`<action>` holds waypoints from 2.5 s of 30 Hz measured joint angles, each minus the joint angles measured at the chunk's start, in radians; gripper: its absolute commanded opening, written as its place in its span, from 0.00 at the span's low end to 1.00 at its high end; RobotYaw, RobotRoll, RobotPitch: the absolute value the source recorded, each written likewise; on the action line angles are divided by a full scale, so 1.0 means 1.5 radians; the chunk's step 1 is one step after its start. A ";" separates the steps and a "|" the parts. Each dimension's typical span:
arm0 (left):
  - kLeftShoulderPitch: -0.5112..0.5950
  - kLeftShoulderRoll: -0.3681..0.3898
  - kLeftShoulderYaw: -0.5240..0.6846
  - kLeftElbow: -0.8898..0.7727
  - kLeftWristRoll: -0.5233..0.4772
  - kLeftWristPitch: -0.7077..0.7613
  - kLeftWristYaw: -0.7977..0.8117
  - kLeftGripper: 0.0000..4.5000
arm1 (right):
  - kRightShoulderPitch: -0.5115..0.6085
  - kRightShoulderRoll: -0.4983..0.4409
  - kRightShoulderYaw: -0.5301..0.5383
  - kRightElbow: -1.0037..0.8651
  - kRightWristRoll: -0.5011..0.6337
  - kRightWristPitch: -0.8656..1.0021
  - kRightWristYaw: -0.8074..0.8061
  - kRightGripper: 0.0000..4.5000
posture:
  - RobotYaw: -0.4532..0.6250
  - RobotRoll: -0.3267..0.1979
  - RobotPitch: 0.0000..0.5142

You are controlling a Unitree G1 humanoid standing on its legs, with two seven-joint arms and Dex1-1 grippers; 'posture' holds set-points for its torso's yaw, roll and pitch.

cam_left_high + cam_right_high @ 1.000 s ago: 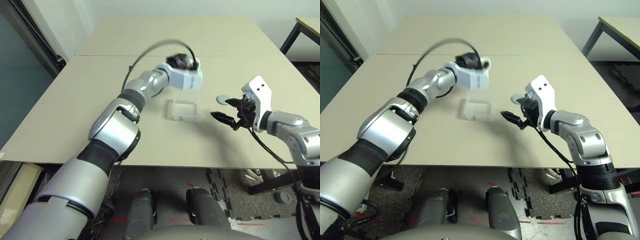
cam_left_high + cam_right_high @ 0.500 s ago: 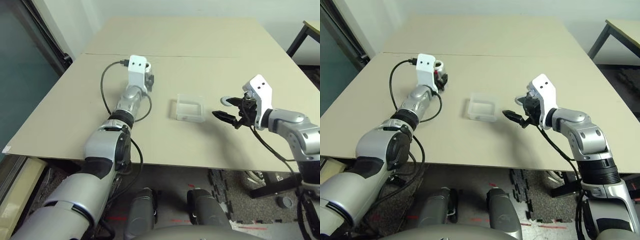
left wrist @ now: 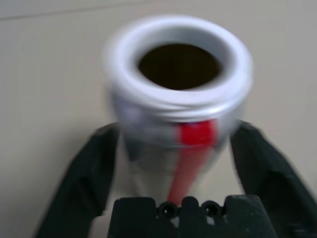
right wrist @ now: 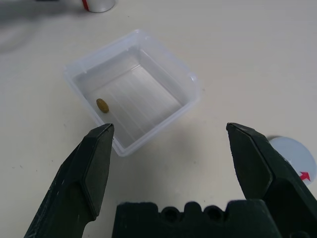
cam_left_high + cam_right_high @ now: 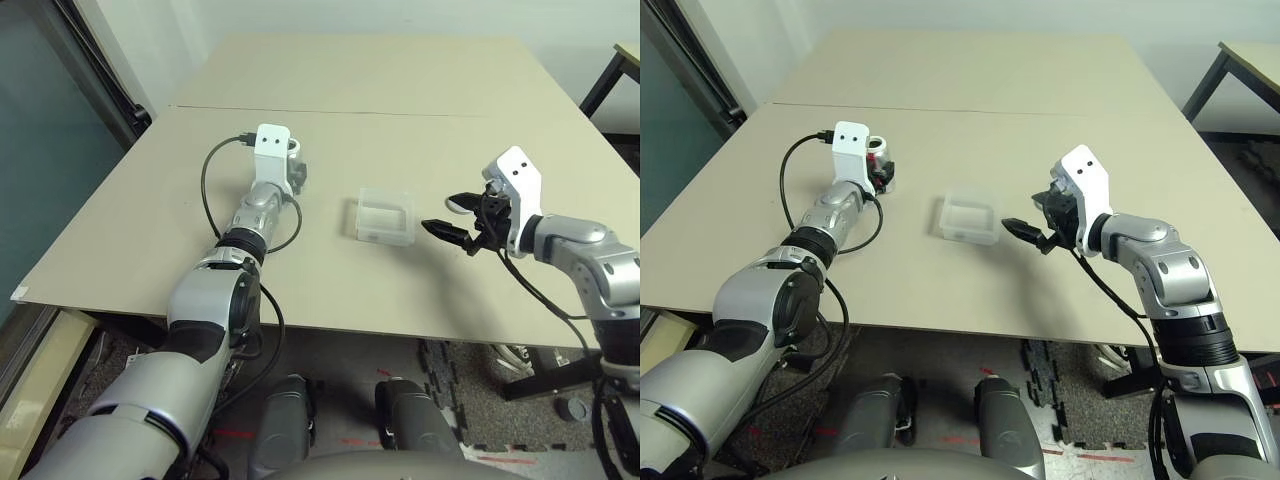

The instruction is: Pour the medicine from the bottle into the box.

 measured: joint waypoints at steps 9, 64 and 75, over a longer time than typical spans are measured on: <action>0.001 0.000 -0.013 0.000 0.001 0.000 -0.002 0.99 | 0.000 0.003 0.000 0.000 0.000 0.004 -0.003 1.00 | 0.33 0.62 0.18; 0.425 0.032 -0.014 -0.808 -0.065 0.344 -0.028 0.99 | -0.010 0.015 -0.001 0.014 0.000 0.001 0.011 1.00 | 0.46 0.62 0.26; 0.474 0.120 0.081 -0.917 -0.100 0.372 -0.027 0.99 | 0.035 0.049 -0.187 0.018 0.019 -0.009 -0.136 1.00 | 0.49 0.62 0.25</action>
